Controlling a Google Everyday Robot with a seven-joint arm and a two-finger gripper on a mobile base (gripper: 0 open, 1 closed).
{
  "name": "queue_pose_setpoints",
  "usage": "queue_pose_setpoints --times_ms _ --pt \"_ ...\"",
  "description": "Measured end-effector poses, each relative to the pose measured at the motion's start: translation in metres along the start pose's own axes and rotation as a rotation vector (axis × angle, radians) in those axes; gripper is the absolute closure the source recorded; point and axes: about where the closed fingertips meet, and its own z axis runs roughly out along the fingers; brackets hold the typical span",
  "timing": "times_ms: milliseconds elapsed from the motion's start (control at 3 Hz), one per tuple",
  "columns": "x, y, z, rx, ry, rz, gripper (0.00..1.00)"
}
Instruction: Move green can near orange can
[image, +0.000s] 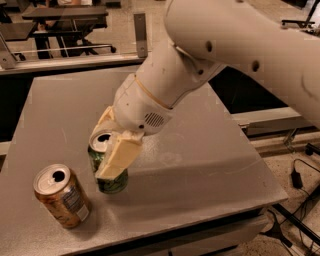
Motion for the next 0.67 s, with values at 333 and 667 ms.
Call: queue_pose_setpoints --times_ms 333,667 --pt "0.0008 0.0039 0.0148 -0.010 0.032 -0.018 0.66" --pt "0.0028 0.0056 0.0218 -0.008 0.059 -0.030 0.41"
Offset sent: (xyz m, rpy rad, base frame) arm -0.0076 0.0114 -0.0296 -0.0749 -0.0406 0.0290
